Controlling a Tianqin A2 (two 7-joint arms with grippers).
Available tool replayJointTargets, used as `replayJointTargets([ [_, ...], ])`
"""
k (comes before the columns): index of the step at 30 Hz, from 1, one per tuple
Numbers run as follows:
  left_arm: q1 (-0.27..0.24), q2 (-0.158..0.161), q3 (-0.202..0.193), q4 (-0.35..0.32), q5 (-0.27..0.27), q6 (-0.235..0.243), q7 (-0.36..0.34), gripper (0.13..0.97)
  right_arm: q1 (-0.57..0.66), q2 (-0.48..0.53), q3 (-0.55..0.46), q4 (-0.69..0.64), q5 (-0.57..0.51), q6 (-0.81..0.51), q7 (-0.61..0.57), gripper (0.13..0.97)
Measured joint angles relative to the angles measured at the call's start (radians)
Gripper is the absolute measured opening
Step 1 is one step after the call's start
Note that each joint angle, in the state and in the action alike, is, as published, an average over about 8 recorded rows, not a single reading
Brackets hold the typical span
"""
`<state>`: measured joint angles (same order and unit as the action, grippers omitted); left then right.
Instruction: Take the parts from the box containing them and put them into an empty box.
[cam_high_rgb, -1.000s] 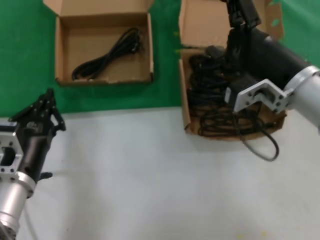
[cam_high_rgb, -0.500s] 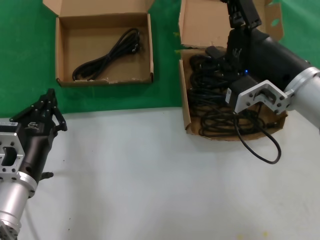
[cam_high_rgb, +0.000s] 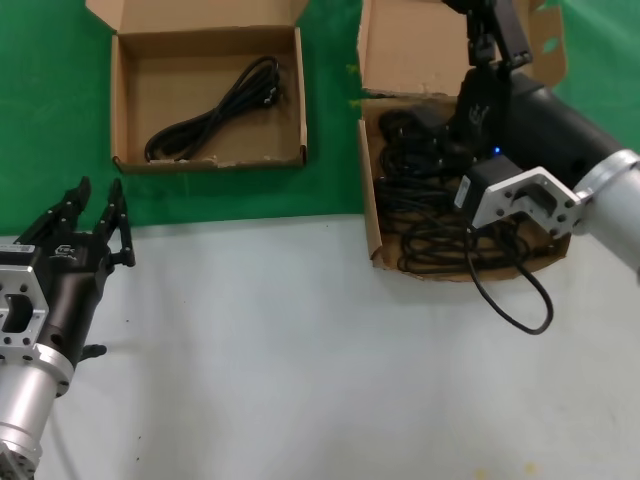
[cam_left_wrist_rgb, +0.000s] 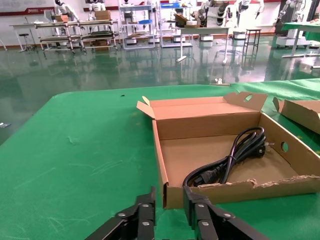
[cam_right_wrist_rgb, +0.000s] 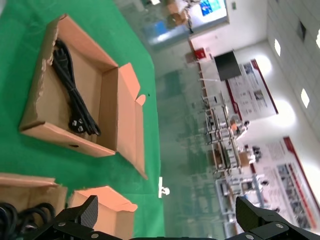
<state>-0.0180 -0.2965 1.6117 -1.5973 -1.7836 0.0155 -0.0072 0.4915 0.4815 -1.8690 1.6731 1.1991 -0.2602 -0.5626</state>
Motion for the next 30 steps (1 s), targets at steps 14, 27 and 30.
replayJointTargets([
  [14, 0.004, -0.001, -0.002, -0.001, -0.003, -0.003, 0.002, 0.403, -0.096, -0.036, 0.052, -0.014, 0.117, 0.051, 0.11, 0.966],
  [27, 0.007, -0.001, -0.004, -0.001, -0.006, -0.006, 0.003, 0.683, -0.188, -0.069, 0.103, -0.028, 0.23, 0.1, 0.215, 0.966],
  [30, 0.008, -0.002, -0.005, -0.001, -0.007, -0.007, 0.003, 0.751, -0.209, -0.077, 0.115, -0.031, 0.256, 0.111, 0.24, 0.966],
])
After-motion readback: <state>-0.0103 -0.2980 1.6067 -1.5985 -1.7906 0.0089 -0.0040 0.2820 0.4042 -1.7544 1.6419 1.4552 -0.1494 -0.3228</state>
